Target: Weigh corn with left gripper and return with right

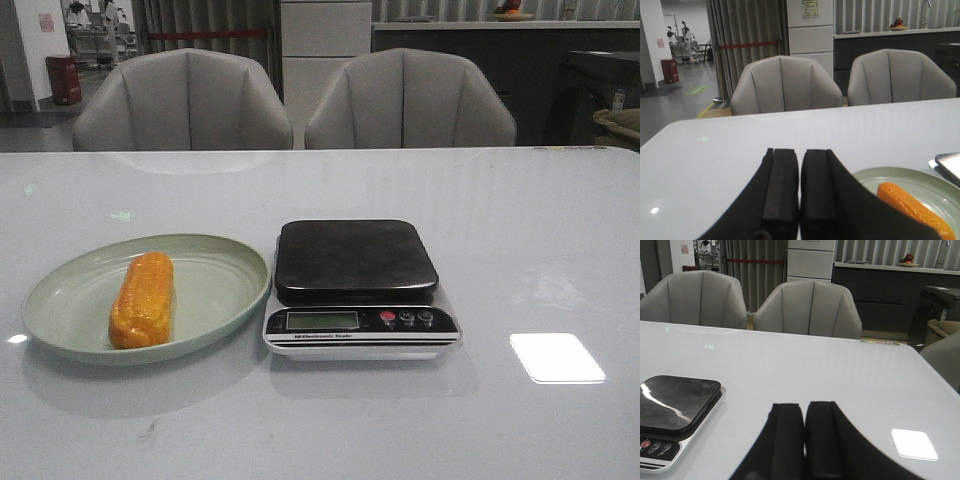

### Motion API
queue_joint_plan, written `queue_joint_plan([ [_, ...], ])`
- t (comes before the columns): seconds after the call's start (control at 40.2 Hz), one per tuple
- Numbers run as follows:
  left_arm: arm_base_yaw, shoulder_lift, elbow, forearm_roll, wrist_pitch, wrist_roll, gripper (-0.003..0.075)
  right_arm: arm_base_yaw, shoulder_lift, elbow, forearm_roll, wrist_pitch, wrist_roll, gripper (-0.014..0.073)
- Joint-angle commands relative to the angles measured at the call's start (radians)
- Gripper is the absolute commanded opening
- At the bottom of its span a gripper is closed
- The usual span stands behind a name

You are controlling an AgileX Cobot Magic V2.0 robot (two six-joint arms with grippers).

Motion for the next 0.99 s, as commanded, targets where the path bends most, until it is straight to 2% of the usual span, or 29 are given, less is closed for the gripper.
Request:
queue_joint_plan([
  [0.0,0.0,-0.019,-0.004,-0.014,-0.165,-0.01,0.013,-0.003,-0.018,0.004,-0.014,-0.079,-0.002,0.0166],
  [0.199,-0.003,-0.016,-0.098,-0.071,-0.15,-0.012,0.013,-0.003,-0.018,0.004,-0.014,-0.079,-0.002,0.0166],
  [0.447,-0.003,0.037,-0.329,-0.085,0.15,-0.012,0.013,-0.003,-0.018,0.004,-0.014,-0.079,-0.002,0.0166],
  [0.522,-0.003,0.059,-0.37,-0.089,0.202,-0.012,0.013,-0.003,-0.018,0.004,-0.014,-0.079,-0.002,0.0166],
  [0.87,-0.003,0.067,-0.368,-0.103,0.248,-0.012,0.0131,-0.003,-0.018,0.004,-0.014,-0.079,-0.002,0.0166],
  [0.969,-0.003,0.079,-0.368,-0.103,0.268,-0.012,0.016,-0.003,-0.018,0.004,-0.014,-0.079,-0.002,0.0166],
])
